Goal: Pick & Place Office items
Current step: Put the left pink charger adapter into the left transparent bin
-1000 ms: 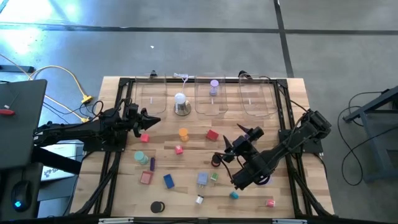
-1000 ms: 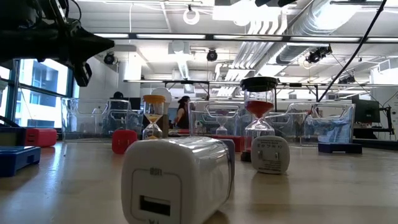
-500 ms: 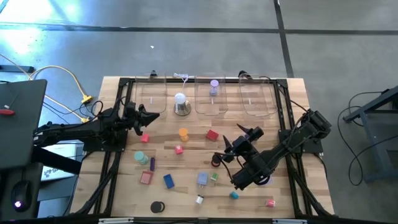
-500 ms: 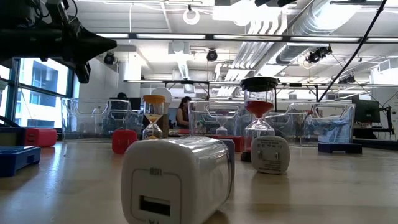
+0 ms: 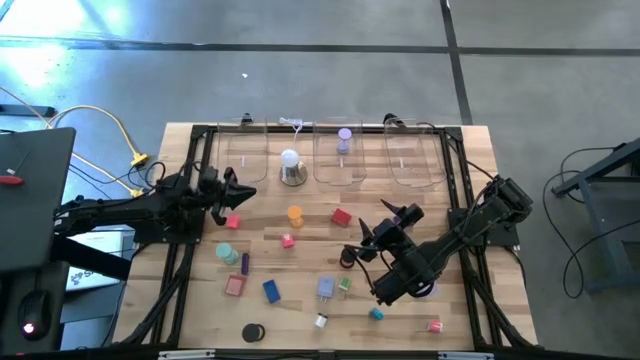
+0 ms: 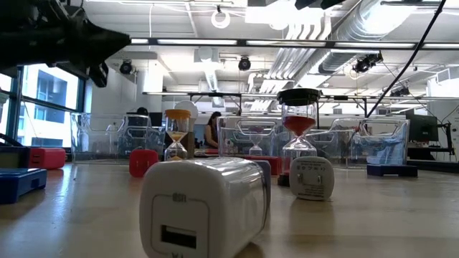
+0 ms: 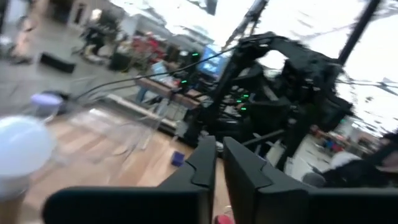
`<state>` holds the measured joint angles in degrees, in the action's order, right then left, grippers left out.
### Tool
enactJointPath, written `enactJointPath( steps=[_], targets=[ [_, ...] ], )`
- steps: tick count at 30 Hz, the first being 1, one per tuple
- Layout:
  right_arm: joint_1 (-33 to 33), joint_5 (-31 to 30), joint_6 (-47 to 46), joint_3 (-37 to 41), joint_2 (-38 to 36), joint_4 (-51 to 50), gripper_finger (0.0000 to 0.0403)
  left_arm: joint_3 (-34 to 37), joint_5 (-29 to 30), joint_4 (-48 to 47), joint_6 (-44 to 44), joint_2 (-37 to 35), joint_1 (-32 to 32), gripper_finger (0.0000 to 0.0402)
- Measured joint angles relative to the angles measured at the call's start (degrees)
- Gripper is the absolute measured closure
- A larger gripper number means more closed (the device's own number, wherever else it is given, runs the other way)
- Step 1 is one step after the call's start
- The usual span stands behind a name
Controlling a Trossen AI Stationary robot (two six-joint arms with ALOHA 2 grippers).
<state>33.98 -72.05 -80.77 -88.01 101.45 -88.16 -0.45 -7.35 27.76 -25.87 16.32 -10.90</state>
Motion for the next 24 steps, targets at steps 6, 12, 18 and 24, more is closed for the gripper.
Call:
enactJointPath(
  steps=[6,12,18,24],
  targets=[
    [0.00,0.00,0.00,0.00,0.00,0.02,0.0070,-0.02,-3.24,0.59,2.10,0.02,1.94,0.0283],
    [-0.97,-1.25,1.42,0.00,0.00,0.19,0.0070,-1.40,-4.06,0.26,1.27,2.18,5.23,0.0204],
    [-3.57,-0.83,3.01,0.00,0.00,1.23,0.0070,-9.58,-4.25,-2.93,5.17,9.77,8.94,0.0176],
    [-4.87,-0.02,3.02,0.00,0.00,0.07,0.0070,-24.60,-4.70,-20.24,16.53,19.68,13.83,0.0174]
  ],
)
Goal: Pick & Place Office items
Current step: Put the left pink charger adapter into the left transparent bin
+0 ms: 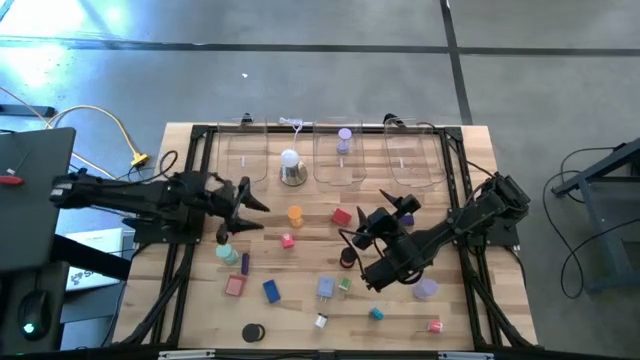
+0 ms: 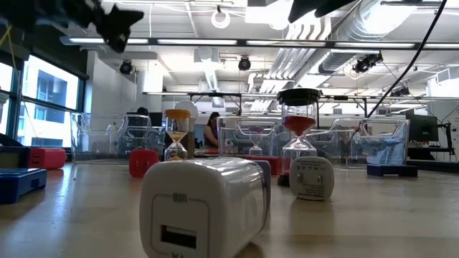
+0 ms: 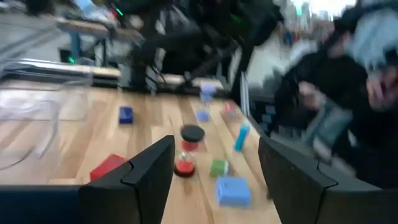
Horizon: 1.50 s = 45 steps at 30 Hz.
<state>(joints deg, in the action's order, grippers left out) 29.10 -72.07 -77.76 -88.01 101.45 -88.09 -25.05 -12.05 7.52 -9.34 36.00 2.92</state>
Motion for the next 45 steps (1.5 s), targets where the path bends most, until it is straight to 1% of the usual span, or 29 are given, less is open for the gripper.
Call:
enactJointPath(
  steps=[2,4,7,9,13,15,17,20,22,24,28,31,33,36,40,42,45],
  targets=[
    [0.07,0.39,0.00,0.00,0.00,-1.18,0.0070,-5.17,1.86,-4.59,3.04,3.25,2.16,0.0174],
    [0.13,2.17,0.66,0.00,0.00,-1.74,0.0070,-10.25,5.32,-10.72,5.60,6.21,4.35,0.0174],
    [-0.24,7.44,4.33,0.04,-1.88,-1.78,0.0070,-17.53,14.82,-21.95,7.02,10.20,7.22,0.0174],
    [-0.28,8.05,5.37,-0.07,-3.00,-1.95,0.0070,-21.56,21.43,-27.98,7.05,12.22,9.18,0.0174],
    [0.97,8.30,6.32,0.03,-5.56,-1.86,0.0070,-27.87,31.49,-40.17,2.74,15.06,13.08,0.0174],
    [1.72,8.42,6.99,0.69,-7.37,-1.78,0.0070,-30.16,34.26,-47.80,-0.94,15.68,14.66,0.0174],
    [2.38,9.66,6.70,3.19,-9.65,-1.74,0.0070,-31.41,34.70,-54.19,-5.25,15.95,15.84,0.0174],
    [2.04,11.59,2.92,8.72,-13.58,-0.16,0.0070,-31.66,33.66,-61.86,-11.19,15.99,17.27,0.0174],
    [2.06,11.89,1.30,13.20,-16.38,2.71,0.0070,-31.66,31.61,-65.99,-13.82,15.99,17.94,0.0174],
    [2.00,11.49,1.94,17.31,-18.76,7.86,0.0070,-31.66,29.67,-69.35,-17.15,15.99,18.33,0.0174],
    [1.68,10.48,7.19,22.78,-21.27,20.07,0.0070,-31.66,29.47,-71.91,-29.35,15.99,17.38,0.0174],
    [1.12,10.62,15.28,24.21,-21.44,28.06,0.0070,-31.66,29.83,-72.27,-37.76,15.99,15.88,0.0174],
    [0.76,11.17,20.66,24.26,-21.44,32.44,0.0070,-31.66,29.83,-73.17,-41.09,15.99,14.77,0.0174],
    [0.03,12.79,27.71,24.26,-21.44,38.92,0.0070,-31.66,29.84,-75.52,-42.44,15.99,13.32,0.0174],
    [-0.02,13.79,33.97,24.28,-21.44,43.84,0.0070,-31.16,29.91,-76.92,-42.61,16.44,12.19,0.0167],
    [-0.02,13.99,34.87,24.28,-21.44,44.30,0.0070,-31.07,29.85,-77.10,-43.48,17.24,12.19,0.0155],
    [-0.02,14.16,34.93,24.28,-21.44,44.22,0.0070,-31.07,29.53,-77.46,-44.15,19.16,12.47,0.0119]
  ],
)
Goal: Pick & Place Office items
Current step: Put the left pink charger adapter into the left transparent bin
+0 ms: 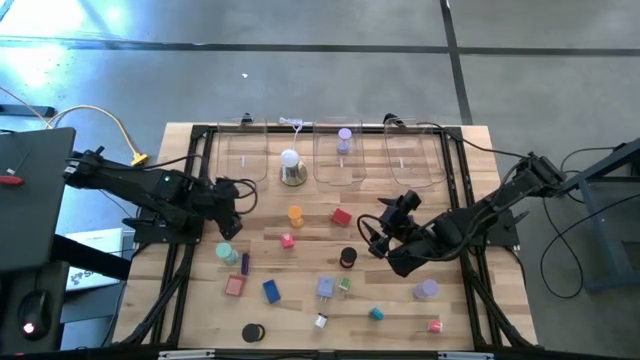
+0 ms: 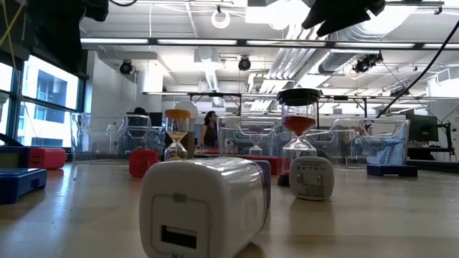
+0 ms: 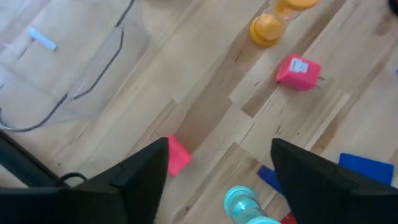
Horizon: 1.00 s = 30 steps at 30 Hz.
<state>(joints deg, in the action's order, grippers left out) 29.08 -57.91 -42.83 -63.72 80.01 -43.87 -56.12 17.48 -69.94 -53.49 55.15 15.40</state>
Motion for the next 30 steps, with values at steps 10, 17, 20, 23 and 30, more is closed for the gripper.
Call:
enactJointPath(
  steps=[10,17,20,23,30],
  targets=[
    [0.94,0.04,-0.79,0.00,0.00,-0.22,0.0070,0.04,0.22,-0.71,-9.37,8.06,1.60,0.0037],
    [0.92,0.04,-0.85,0.00,0.00,-0.20,0.0070,0.10,-5.76,-1.77,-15.80,11.53,-1.13,0.0036],
    [0.93,0.04,-1.07,0.00,0.00,-0.17,0.0070,0.11,-6.71,-3.16,-15.53,11.71,-3.59,0.0036],
    [0.92,1.10,-1.09,0.00,0.00,-0.03,0.0070,0.11,-6.30,-3.14,-14.24,11.72,-5.80,0.0036],
    [0.92,1.33,-1.03,0.00,0.99,-0.07,0.0070,2.21,-6.69,-3.03,-14.13,11.72,-7.15,0.0036]
  ],
)
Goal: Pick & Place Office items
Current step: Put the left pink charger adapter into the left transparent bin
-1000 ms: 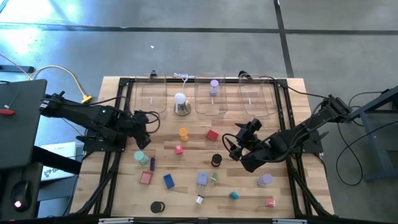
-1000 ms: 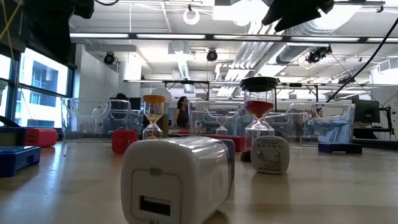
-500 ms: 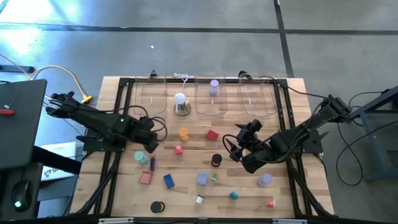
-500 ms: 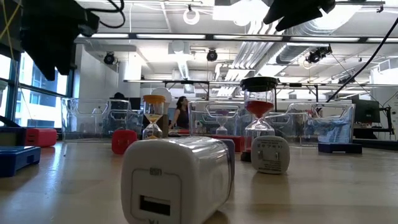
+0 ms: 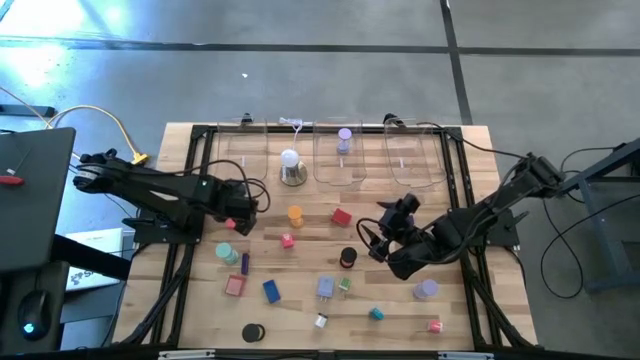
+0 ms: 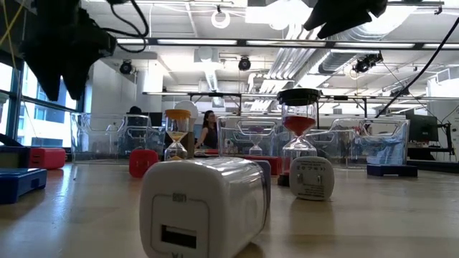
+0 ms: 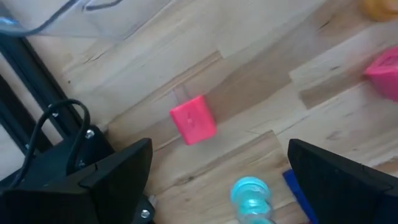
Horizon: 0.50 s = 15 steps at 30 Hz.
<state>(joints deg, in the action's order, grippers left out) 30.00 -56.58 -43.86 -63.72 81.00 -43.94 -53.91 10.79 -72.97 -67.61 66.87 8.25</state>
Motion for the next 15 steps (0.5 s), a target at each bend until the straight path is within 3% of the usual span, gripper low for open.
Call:
enactJointPath(
  steps=[7,15],
  targets=[
    [0.00,0.14,0.18,0.02,1.08,-0.10,0.0070,5.94,-1.04,2.48,-2.78,-0.22,1.21,0.0036],
    [0.00,0.77,0.15,0.02,0.97,-0.11,0.0070,8.42,-1.58,5.18,-3.82,-0.24,-1.68,0.0036]
  ],
)
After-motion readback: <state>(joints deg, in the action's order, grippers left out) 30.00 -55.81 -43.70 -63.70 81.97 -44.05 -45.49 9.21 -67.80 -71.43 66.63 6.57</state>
